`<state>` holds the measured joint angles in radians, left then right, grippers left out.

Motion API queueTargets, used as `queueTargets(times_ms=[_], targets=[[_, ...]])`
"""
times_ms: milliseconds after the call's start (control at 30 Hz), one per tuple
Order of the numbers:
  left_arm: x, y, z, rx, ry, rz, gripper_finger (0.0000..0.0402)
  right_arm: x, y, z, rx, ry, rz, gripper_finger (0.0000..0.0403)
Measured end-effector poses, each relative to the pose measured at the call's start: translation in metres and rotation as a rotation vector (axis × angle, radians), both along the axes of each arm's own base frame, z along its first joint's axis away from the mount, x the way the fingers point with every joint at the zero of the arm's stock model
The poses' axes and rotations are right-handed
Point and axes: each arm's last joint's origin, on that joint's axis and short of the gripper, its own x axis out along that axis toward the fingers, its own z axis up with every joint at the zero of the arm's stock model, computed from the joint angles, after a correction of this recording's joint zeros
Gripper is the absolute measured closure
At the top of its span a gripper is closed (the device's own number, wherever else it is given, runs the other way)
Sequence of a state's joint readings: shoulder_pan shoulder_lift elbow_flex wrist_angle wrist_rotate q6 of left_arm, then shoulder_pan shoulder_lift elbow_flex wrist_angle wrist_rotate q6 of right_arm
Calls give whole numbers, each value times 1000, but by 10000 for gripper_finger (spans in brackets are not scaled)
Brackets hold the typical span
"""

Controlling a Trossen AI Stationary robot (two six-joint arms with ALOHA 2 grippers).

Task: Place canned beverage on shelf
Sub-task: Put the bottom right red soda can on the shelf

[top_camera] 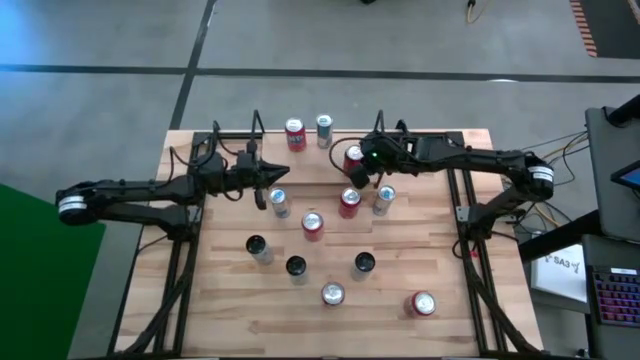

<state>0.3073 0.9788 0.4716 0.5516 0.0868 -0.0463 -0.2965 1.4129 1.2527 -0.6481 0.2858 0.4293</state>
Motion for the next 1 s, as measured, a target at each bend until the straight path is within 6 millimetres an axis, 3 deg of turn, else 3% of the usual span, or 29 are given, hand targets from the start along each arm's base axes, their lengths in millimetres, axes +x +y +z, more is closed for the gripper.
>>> queueTargets(times_ms=[500, 1000], targets=[[3, 1, 0, -1, 4, -1, 402, 17, -14, 6, -17, -1, -10, 394], [3, 1, 0, -1, 4, -1, 402, 12, -15, -2, 16, 73, -25, 394]])
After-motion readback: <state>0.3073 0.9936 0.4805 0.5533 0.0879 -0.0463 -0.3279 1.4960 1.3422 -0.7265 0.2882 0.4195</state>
